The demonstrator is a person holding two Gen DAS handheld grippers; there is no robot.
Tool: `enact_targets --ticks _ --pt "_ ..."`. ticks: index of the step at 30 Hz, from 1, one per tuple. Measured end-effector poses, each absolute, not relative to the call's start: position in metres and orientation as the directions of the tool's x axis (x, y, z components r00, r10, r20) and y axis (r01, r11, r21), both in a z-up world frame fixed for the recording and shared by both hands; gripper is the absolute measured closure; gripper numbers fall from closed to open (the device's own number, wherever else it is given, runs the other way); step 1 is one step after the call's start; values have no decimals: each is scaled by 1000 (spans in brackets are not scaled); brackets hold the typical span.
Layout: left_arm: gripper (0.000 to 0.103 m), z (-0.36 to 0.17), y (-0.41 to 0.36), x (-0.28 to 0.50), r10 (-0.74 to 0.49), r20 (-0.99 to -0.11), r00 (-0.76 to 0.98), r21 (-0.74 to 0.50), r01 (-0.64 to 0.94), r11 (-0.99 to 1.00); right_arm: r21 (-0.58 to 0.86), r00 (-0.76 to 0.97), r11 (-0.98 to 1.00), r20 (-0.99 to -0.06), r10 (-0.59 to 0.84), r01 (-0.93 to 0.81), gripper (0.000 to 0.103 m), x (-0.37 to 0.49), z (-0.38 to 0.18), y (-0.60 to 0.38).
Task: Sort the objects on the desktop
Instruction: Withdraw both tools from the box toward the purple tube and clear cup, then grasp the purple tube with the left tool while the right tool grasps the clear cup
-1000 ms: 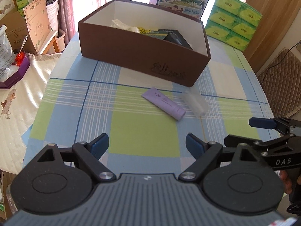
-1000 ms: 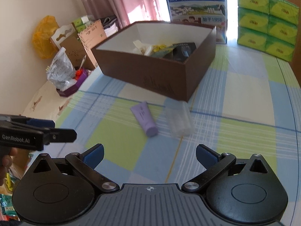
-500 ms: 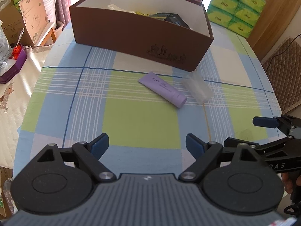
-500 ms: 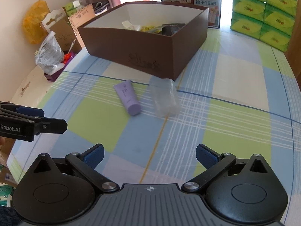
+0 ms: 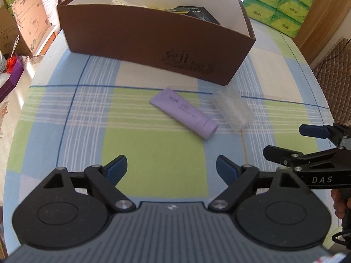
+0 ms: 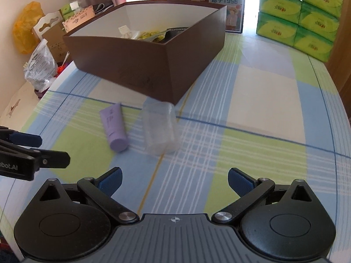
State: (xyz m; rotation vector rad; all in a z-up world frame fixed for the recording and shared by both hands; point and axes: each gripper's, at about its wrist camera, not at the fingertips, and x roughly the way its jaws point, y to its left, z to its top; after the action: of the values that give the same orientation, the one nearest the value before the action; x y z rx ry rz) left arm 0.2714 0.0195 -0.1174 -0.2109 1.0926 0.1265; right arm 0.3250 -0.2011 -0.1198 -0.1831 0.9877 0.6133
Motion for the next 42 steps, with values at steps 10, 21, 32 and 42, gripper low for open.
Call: enact_targets --ticks 10,21,32,42 --pt "17 -133 20 320 -4 -890 456 -115 -216 970 155 362 758 -806 469 -634 37 353 -132 -187" --pt "22 -164 22 356 23 -910 414 -90 -252 963 177 350 768 -811 468 -616 37 368 -139 -187" --pt "64 -169 43 348 48 -908 415 -39 -200 979 165 342 742 -808 479 -650 37 375 -145 -159" --pt "75 -167 79 313 95 -908 408 -3 -233 972 133 332 712 -815 474 -690 54 384 -158 -132"
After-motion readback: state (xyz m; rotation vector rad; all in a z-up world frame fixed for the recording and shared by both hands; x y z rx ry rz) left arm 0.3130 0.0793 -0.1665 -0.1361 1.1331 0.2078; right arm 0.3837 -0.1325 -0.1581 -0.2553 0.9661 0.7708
